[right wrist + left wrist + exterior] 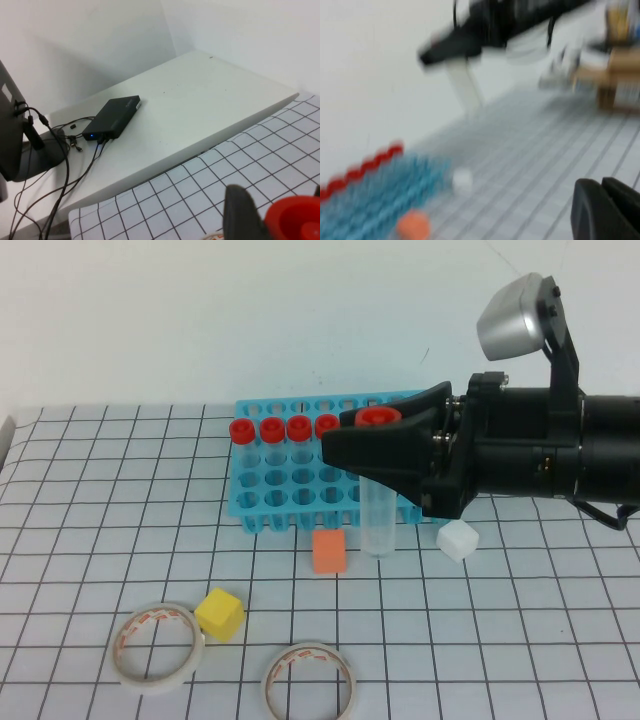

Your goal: Place the test tubes

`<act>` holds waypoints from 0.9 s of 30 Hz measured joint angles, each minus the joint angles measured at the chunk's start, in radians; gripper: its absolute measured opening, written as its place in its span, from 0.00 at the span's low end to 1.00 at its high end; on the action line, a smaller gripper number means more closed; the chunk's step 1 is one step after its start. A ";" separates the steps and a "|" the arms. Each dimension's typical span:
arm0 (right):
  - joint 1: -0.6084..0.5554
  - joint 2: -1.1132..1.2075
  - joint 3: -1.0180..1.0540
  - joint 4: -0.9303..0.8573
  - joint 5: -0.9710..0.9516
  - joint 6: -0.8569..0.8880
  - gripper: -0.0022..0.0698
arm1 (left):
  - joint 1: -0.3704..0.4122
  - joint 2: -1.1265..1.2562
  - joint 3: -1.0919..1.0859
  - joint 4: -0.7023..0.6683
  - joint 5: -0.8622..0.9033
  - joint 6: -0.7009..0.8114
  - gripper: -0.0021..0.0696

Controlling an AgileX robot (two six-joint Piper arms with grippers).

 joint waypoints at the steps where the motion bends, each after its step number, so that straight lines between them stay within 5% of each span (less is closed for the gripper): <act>1: 0.000 0.000 0.000 0.000 0.000 0.000 0.40 | 0.000 -0.002 0.013 0.110 0.076 -0.066 0.03; 8: 0.000 0.000 0.000 0.000 -0.003 0.000 0.40 | 0.000 -0.002 0.019 0.256 0.251 -0.154 0.03; 27: 0.000 0.000 0.000 0.012 -0.222 -0.003 0.40 | 0.000 -0.002 0.022 0.119 0.277 -0.159 0.03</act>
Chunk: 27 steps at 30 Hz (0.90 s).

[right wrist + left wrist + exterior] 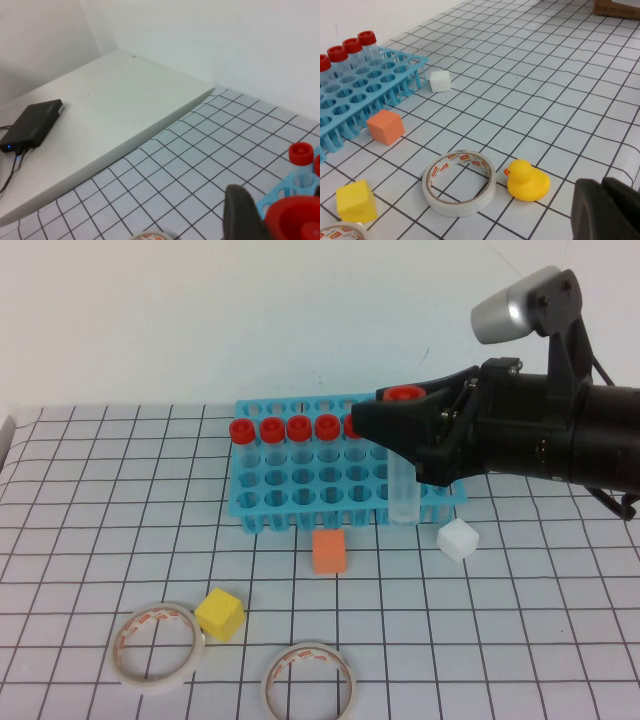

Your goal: Place the test tubes

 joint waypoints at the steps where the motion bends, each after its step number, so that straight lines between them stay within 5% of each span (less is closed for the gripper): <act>1: 0.000 0.000 0.000 0.000 0.000 0.000 0.40 | 0.000 0.000 0.000 0.000 0.000 0.000 0.03; 11: 0.000 0.013 -0.024 -0.074 -0.022 0.070 0.40 | 0.000 0.000 0.000 -0.001 0.002 0.000 0.03; 15: 0.002 0.045 -0.087 -0.344 -0.176 0.542 0.40 | 0.000 0.000 0.000 -0.001 0.004 -0.002 0.03; 22: 0.010 0.065 -0.067 -1.201 -0.634 1.534 0.40 | 0.000 0.000 0.000 -0.001 0.005 -0.002 0.03; 25: 0.010 0.077 0.020 -1.567 -0.951 1.812 0.40 | 0.000 0.000 0.000 -0.001 0.005 -0.002 0.03; 27: 0.010 0.099 0.043 -1.636 -1.073 1.845 0.40 | 0.000 0.000 0.000 -0.001 0.005 -0.002 0.03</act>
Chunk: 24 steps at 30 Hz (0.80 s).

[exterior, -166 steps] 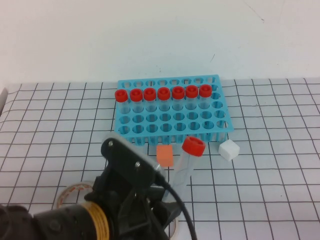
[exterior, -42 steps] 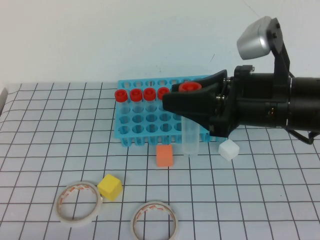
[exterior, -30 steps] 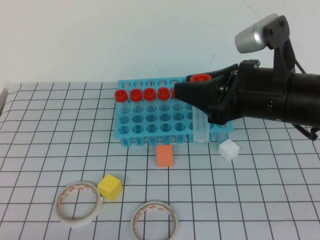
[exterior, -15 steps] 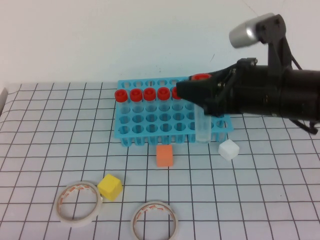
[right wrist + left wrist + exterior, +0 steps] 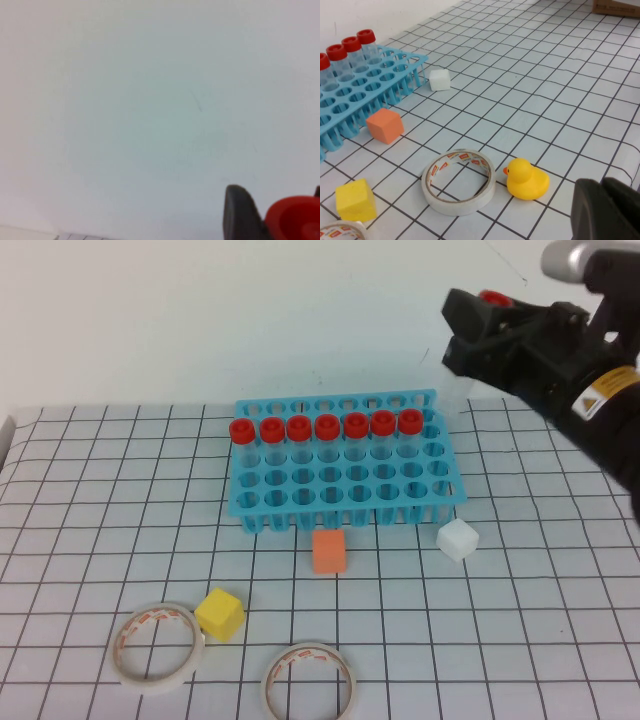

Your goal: Place the test tubes

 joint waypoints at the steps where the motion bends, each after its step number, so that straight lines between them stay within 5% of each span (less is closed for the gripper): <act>1: 0.000 0.014 0.008 -0.021 -0.049 0.004 0.40 | 0.000 0.000 0.000 0.000 0.000 0.000 0.03; 13: -0.002 0.185 0.014 -0.003 -0.164 -0.273 0.40 | 0.000 0.000 0.000 0.000 0.000 0.000 0.03; 24: -0.071 0.414 -0.113 0.035 -0.301 -0.221 0.40 | 0.000 0.000 0.002 0.000 0.000 0.000 0.03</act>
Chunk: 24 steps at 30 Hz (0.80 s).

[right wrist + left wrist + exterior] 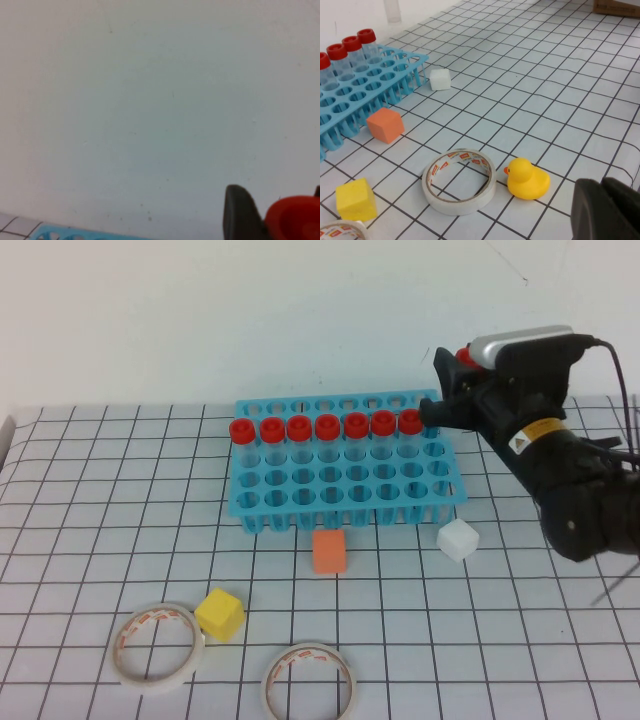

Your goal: Place the test tubes

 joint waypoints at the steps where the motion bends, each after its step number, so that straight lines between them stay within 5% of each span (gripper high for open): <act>1: -0.002 0.018 -0.020 0.000 0.000 0.000 0.40 | 0.000 0.000 0.000 0.000 0.000 0.000 0.03; 24: -0.023 0.214 -0.159 -0.019 -0.006 0.000 0.40 | 0.000 0.000 0.000 0.000 0.000 0.000 0.03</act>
